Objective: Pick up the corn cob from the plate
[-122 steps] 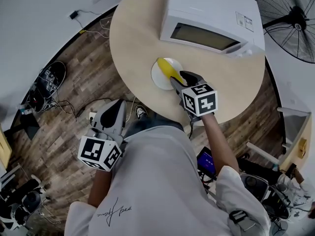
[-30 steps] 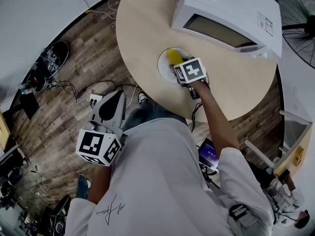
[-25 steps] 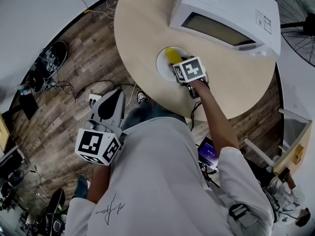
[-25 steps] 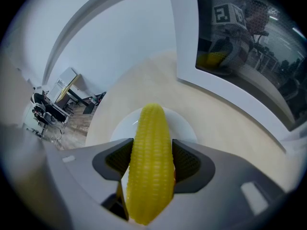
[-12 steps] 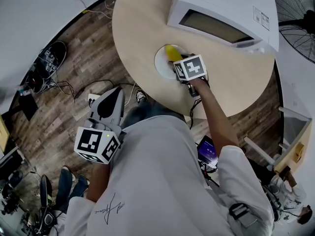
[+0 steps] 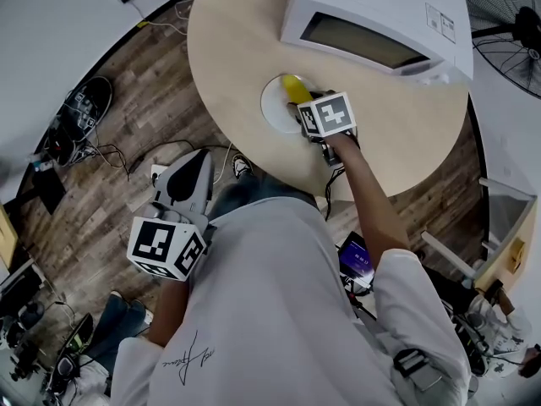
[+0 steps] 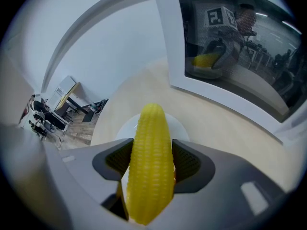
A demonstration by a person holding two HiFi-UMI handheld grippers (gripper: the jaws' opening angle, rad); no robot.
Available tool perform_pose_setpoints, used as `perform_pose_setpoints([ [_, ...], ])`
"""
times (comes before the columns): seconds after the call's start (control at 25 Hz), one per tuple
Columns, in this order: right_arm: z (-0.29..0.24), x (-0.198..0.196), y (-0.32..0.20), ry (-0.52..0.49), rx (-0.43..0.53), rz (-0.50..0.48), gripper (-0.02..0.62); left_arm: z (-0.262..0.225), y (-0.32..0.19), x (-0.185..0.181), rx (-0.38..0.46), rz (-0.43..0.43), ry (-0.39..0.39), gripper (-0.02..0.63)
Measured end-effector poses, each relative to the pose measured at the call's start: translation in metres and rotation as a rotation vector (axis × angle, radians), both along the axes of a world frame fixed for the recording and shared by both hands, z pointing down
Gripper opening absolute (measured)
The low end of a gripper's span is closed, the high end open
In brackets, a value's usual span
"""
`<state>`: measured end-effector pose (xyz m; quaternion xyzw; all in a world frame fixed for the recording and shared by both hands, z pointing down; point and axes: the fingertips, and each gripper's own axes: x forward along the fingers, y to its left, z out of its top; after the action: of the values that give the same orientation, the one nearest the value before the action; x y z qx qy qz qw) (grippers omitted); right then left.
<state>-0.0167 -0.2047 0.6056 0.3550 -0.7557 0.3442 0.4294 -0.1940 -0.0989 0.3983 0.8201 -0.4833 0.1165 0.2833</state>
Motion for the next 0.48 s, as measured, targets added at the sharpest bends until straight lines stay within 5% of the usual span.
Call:
perform_pose_setpoints([
  [0.48,-0.0102,0.0018,0.0001,-0.004,0.024,0.024,0.268,-0.0016,-0.0038,-0.0009,0.010,0.018,0.011,0.000],
])
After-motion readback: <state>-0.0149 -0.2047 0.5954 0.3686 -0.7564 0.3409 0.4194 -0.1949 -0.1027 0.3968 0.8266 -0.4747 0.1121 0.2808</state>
